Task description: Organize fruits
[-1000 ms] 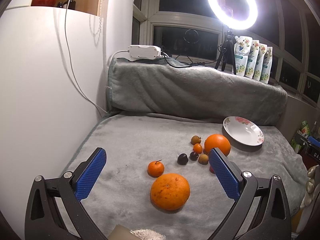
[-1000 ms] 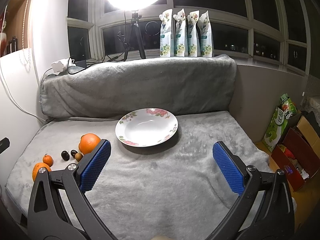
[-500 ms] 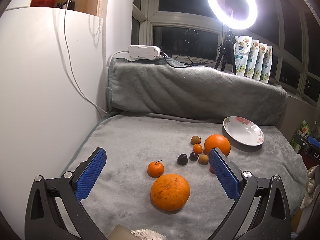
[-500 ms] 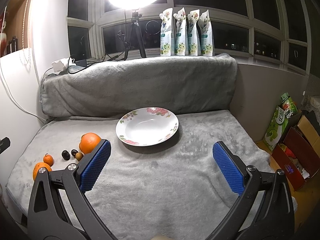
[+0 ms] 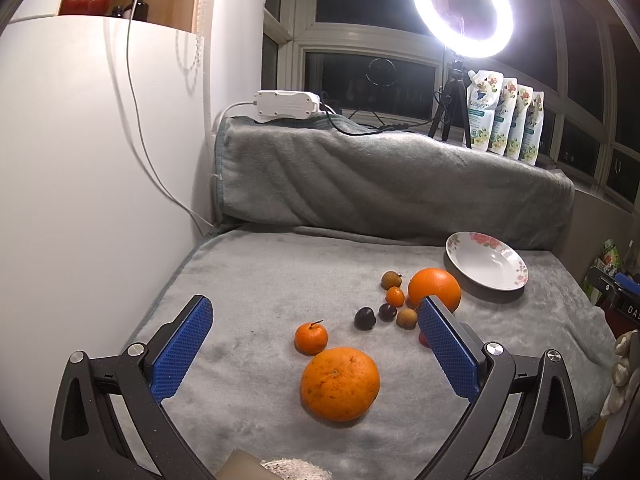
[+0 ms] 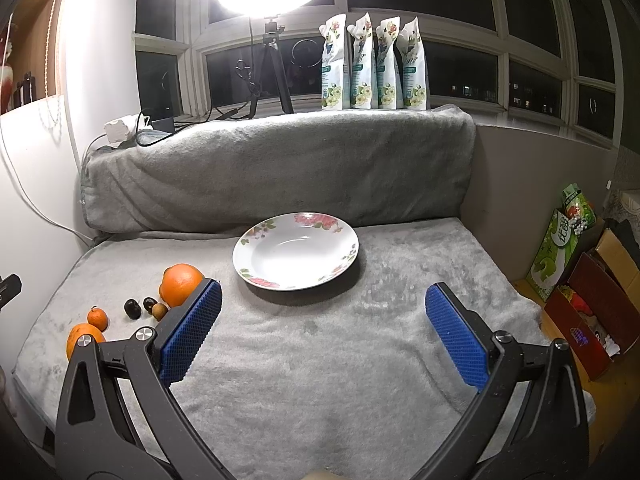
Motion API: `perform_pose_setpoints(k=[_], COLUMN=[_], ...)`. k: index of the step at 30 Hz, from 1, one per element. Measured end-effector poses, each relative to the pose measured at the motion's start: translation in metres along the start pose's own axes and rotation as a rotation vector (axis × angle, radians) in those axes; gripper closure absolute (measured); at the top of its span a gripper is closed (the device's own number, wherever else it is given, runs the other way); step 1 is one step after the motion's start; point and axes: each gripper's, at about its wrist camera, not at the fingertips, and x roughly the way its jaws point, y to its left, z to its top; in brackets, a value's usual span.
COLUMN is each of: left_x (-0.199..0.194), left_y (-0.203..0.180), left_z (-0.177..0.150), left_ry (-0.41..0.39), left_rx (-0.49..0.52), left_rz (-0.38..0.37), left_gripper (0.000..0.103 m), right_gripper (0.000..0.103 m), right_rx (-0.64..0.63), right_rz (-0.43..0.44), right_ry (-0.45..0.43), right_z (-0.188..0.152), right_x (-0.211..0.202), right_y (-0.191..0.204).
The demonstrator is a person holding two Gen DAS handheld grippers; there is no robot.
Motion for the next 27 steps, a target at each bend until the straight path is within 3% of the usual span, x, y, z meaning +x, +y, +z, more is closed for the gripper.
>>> perform_pose_setpoints(k=[27], left_x=[0.0041], left_y=[0.0006], left_z=[-0.0069], left_ry=[0.009], left_rx=[-0.004], left_rz=[0.003], left_gripper=[0.001], right_gripper=[0.0], right_rx=[0.0], right_rz=[0.014], right_ry=[0.02], right_z=[-0.0037], right_x=[0.0016], right_y=[0.008])
